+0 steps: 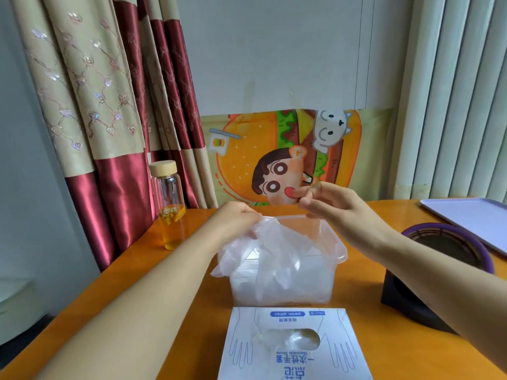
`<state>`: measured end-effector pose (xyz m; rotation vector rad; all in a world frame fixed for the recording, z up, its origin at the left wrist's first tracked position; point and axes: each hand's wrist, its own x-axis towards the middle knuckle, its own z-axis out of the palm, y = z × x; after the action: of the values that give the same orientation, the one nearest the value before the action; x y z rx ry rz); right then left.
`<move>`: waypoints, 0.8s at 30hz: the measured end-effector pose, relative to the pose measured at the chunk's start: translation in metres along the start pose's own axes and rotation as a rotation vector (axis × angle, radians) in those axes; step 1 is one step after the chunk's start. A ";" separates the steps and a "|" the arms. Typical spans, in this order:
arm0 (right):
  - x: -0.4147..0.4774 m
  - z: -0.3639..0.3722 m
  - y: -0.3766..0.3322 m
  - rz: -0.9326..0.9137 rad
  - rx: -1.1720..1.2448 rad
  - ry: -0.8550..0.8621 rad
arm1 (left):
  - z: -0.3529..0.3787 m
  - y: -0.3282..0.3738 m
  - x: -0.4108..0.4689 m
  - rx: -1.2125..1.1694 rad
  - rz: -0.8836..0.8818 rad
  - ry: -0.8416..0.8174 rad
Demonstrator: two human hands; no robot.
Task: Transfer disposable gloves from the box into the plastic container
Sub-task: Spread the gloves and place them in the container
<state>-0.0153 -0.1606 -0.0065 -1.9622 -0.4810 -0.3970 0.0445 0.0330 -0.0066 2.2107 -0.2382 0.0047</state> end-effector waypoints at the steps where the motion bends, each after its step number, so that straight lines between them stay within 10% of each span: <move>1: -0.004 -0.001 -0.002 -0.117 -0.081 -0.017 | -0.002 0.001 0.006 -0.031 -0.063 -0.015; 8: -0.015 0.010 0.025 -0.460 -0.979 -0.304 | -0.003 -0.002 0.029 -0.108 -0.224 -0.107; 19: 0.050 0.005 0.037 0.029 -0.509 0.044 | -0.014 -0.035 0.057 0.263 -0.039 -0.069; 24: 0.065 0.004 0.073 0.233 -0.606 -0.131 | -0.022 -0.033 0.047 0.442 0.539 0.259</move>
<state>0.0775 -0.1754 -0.0333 -2.6108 -0.2178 -0.2848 0.0981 0.0620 -0.0155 2.4750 -0.7356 0.6921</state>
